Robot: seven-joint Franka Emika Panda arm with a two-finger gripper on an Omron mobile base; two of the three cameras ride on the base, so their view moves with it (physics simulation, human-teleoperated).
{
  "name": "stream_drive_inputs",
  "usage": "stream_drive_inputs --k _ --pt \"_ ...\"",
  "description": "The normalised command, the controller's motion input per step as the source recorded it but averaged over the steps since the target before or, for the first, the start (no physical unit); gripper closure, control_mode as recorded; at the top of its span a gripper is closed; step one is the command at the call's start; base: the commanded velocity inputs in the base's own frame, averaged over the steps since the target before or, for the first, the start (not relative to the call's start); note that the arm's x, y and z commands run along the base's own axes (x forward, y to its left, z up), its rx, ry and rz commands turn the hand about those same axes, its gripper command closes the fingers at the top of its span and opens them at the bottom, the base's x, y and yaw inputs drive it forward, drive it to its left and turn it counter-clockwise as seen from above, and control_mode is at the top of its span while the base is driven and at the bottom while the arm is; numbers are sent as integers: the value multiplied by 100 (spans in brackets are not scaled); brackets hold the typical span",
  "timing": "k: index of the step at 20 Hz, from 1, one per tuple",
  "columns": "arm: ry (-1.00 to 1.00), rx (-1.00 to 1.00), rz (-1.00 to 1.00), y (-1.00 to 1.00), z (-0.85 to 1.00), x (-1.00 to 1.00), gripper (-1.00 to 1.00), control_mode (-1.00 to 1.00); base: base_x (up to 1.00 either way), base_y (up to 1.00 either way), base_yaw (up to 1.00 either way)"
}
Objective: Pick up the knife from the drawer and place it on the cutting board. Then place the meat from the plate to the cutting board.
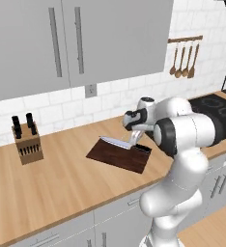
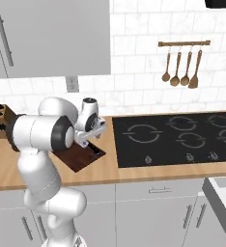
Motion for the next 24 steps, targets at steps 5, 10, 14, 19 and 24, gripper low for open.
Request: stream_drive_inputs --k 5,10,14,19,24 --pt "-29 0 -20 1 96 -93 -100 -100 0 0 0" --pt "-22 0 -26 9 100 -100 -100 -100 0 0 0" --pt "-11 0 -32 4 100 -98 -100 -100 0 0 0" --pt "0 6 -39 -3 93 -92 -100 -100 0 0 0" --pt "0 21 -19 -18 20 -100 -100 -100 0 0 0"
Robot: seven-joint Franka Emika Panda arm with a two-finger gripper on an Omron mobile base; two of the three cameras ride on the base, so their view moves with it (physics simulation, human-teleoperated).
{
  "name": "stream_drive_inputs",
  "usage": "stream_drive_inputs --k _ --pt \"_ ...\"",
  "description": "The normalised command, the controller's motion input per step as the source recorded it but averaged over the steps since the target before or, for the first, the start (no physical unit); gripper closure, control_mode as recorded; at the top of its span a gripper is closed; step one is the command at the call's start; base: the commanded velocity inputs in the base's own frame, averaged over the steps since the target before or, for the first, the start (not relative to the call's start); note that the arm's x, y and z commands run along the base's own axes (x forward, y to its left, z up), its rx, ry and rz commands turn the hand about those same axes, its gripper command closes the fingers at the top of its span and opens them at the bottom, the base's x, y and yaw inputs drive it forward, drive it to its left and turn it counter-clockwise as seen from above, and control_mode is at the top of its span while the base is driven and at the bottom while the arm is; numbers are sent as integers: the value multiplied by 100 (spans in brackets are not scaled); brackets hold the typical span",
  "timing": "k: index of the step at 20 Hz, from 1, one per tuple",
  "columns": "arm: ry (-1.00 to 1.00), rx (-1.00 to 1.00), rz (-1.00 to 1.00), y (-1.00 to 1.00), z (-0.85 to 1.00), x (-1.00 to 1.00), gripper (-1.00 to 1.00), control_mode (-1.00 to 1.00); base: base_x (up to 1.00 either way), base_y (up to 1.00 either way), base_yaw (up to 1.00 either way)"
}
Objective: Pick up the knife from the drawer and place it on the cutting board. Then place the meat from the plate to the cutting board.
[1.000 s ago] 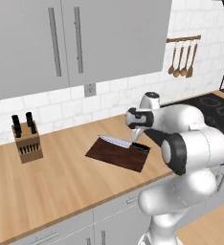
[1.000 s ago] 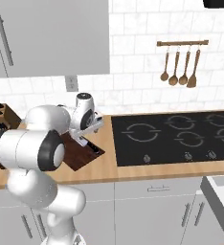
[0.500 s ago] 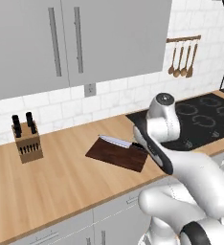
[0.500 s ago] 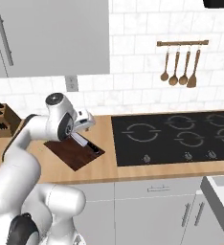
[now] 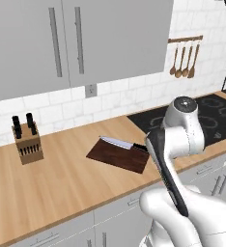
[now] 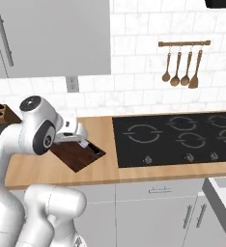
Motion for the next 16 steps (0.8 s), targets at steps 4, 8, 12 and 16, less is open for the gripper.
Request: stream_drive_inputs --k 4,8,12,16 --pt "0 11 2 0 0 -96 -100 -100 0 0 0" --pt "0 7 12 -8 0 -74 -100 -100 0 0 0" --pt "0 0 4 0 -1 -28 -100 -100 0 0 0" --pt "0 0 0 0 0 0 -100 -100 0 0 0"
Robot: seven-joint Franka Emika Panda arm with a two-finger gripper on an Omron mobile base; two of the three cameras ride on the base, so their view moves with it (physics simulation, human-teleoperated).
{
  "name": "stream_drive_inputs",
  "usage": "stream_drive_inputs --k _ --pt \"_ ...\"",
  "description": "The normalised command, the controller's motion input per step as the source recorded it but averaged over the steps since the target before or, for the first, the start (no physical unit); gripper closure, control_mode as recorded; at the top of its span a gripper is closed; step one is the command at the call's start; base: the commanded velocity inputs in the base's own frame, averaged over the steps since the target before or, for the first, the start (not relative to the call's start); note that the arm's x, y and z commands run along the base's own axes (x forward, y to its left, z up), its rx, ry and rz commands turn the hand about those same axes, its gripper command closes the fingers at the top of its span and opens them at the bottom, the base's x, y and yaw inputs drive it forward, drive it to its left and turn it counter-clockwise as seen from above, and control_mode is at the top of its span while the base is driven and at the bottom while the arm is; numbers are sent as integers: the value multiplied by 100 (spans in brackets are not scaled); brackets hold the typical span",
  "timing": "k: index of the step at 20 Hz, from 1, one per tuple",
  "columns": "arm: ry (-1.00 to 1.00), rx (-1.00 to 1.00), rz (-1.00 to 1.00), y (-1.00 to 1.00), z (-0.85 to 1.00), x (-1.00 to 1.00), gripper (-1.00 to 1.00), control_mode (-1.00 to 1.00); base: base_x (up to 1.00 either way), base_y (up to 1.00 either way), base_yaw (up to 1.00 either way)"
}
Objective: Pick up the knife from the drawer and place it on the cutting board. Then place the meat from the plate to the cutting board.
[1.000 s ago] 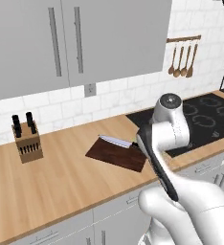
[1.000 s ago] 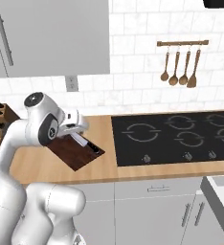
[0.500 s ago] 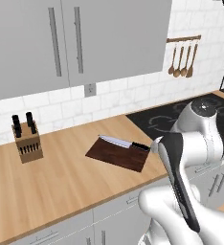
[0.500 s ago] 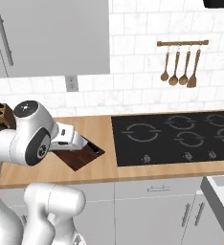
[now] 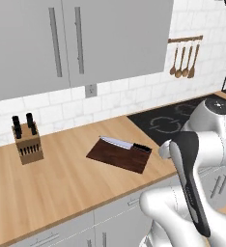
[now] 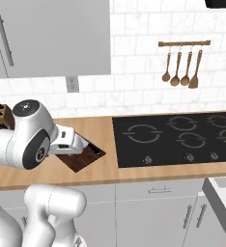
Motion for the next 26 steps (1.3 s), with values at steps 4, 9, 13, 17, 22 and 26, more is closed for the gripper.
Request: stream_drive_inputs --k 4,9,13,17,22,26 --pt "0 0 0 0 0 0 -100 -100 0 0 0" --pt "-5 2 -10 -1 0 -15 -100 100 -18 0 -26" --pt "0 0 0 0 0 0 -100 100 -20 6 -81" --pt "0 0 0 0 0 0 -100 100 -10 0 -88" --pt "0 0 0 0 0 0 -100 100 -3 -28 -84" --pt "0 0 0 0 0 0 -100 100 0 -41 -86"
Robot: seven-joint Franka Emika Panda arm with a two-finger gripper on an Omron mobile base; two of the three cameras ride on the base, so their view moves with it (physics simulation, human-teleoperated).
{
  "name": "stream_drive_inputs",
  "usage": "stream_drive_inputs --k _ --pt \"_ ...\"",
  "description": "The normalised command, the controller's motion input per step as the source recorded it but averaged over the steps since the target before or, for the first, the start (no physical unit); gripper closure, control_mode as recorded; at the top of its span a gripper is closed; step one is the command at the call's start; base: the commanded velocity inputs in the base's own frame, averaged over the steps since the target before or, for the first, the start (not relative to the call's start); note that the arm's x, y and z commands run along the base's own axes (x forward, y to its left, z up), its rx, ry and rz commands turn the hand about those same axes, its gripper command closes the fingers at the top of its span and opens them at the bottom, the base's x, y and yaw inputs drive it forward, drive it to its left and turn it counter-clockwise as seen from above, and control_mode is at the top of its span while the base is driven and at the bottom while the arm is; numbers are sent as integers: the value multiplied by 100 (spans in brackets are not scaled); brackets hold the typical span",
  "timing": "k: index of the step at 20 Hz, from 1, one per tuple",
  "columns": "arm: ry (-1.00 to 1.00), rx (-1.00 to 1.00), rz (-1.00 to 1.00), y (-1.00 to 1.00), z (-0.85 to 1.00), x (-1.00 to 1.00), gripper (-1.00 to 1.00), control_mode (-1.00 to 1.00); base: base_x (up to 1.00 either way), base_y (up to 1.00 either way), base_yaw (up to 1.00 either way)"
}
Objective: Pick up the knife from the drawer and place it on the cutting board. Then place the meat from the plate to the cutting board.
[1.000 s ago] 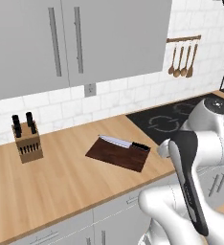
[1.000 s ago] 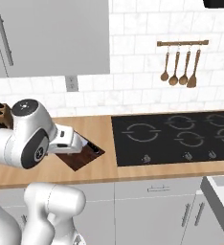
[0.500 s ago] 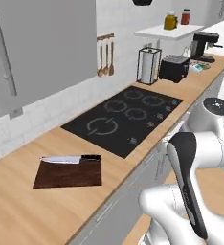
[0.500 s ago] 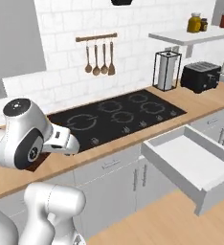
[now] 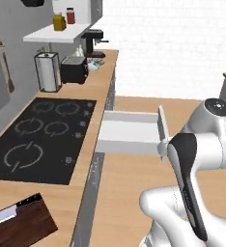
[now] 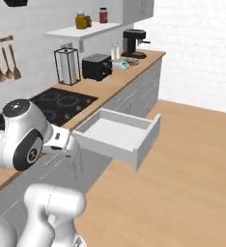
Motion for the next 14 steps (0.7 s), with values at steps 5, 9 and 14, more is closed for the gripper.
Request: stream_drive_inputs --k 5,9,14 --pt "0 0 0 0 0 0 -100 100 0 -49 -84" --pt "0 0 0 0 0 0 -100 100 11 -100 -62" --pt "0 0 0 0 0 0 -100 100 45 -77 -13"
